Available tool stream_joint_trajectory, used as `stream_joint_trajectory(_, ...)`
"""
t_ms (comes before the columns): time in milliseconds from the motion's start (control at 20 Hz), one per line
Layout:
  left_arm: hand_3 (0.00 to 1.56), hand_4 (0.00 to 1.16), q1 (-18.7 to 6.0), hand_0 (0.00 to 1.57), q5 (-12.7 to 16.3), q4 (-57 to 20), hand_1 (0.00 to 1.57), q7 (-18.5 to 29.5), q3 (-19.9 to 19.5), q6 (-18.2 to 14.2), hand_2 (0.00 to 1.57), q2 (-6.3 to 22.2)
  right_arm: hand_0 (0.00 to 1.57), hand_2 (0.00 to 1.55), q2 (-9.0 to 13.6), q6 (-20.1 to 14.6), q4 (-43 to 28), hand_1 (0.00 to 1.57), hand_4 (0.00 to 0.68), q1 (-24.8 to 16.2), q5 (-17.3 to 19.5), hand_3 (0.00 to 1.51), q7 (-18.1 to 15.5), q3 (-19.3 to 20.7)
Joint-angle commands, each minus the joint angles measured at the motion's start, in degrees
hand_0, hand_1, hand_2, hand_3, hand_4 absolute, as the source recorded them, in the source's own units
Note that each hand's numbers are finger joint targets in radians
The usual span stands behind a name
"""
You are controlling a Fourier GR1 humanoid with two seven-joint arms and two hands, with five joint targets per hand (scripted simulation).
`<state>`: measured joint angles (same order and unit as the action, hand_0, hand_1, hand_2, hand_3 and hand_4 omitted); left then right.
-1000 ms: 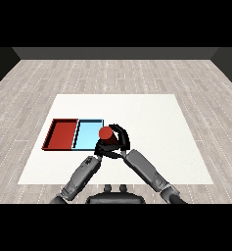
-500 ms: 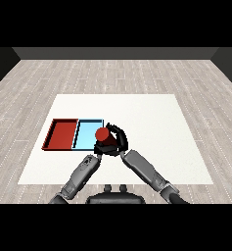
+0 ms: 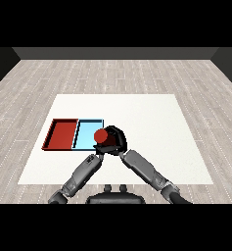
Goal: Pick the red can and put it in the red box
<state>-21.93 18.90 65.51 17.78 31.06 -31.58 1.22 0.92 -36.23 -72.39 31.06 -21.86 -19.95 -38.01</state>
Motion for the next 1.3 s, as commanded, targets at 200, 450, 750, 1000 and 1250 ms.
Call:
stream_joint_trajectory(200,1.41,0.96,-1.6,1.57,-0.4,0.2,1.57,1.3,-4.2,-4.0,1.52,-1.2,1.43,1.44,-0.9,-3.7,-3.6,1.43,0.618,0.4,-0.6,1.38,3.1,-2.8)
stream_joint_trajectory(450,1.44,1.08,-1.0,1.57,-0.5,0.5,1.57,2.2,-1.8,-6.1,1.53,-1.2,1.32,1.32,-0.2,6.2,-2.7,1.32,0.123,-3.3,-3.4,1.25,-1.6,5.0)
stream_joint_trajectory(750,1.45,1.12,-0.5,1.57,-3.6,2.1,1.57,0.7,-3.6,-6.2,1.53,-1.2,0.00,0.00,-0.9,2.8,-2.3,0.00,0.000,-1.9,4.8,0.00,4.2,1.7)
stream_joint_trajectory(1000,1.48,1.13,1.0,1.57,-5.7,3.1,1.57,1.6,-2.7,-7.1,1.56,-1.2,0.00,0.00,-0.9,3.2,1.0,0.00,0.000,-0.1,1.6,0.00,1.0,2.8)
stream_joint_trajectory(1250,1.51,1.15,1.7,1.57,-4.4,2.6,1.57,-1.0,-2.6,-6.3,1.57,-1.2,0.00,0.00,-0.2,5.7,-7.6,0.00,0.000,-6.3,8.4,0.00,4.5,6.8)
